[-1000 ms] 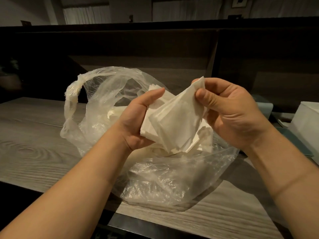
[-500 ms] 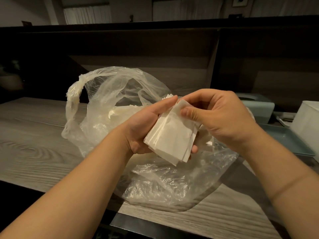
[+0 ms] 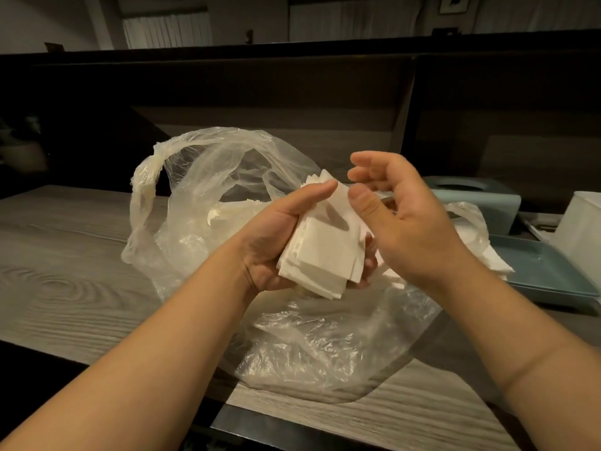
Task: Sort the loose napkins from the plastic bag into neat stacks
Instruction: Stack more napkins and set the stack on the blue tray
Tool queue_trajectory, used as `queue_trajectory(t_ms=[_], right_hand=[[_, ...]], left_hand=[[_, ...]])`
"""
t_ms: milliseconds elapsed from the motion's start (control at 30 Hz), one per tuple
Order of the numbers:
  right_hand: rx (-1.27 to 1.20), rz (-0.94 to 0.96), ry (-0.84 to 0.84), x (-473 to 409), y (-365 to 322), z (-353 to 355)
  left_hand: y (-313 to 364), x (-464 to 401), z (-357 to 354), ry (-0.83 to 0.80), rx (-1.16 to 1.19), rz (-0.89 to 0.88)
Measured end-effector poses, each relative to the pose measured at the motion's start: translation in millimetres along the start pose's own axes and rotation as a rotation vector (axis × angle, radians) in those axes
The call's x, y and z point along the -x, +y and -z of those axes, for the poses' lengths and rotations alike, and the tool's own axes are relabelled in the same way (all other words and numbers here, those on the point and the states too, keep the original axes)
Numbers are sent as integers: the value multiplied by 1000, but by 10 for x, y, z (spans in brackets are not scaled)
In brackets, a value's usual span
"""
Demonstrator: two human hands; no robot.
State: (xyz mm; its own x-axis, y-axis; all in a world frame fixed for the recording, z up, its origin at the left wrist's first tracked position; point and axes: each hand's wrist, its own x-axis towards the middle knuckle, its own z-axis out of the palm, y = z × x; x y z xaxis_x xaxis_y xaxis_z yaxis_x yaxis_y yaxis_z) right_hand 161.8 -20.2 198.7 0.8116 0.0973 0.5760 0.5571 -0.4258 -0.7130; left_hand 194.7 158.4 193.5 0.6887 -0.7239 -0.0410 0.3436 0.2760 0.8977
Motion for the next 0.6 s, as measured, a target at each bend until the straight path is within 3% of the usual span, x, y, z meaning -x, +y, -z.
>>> queue_trajectory(t_ms=[133,200,433,600], right_hand=[[84,13,-273,51,-1,-1],[192,40,-323,62,9,-18],[264,82,-293,47,62,-41],[243,219,-156,31,95,-36]], left_hand=[[21,-22,27,39,85,-41],[17,-26,24,75,113,-67],[33,-26,-10,143,138,-65],[49,-38,15,203,138,-46]])
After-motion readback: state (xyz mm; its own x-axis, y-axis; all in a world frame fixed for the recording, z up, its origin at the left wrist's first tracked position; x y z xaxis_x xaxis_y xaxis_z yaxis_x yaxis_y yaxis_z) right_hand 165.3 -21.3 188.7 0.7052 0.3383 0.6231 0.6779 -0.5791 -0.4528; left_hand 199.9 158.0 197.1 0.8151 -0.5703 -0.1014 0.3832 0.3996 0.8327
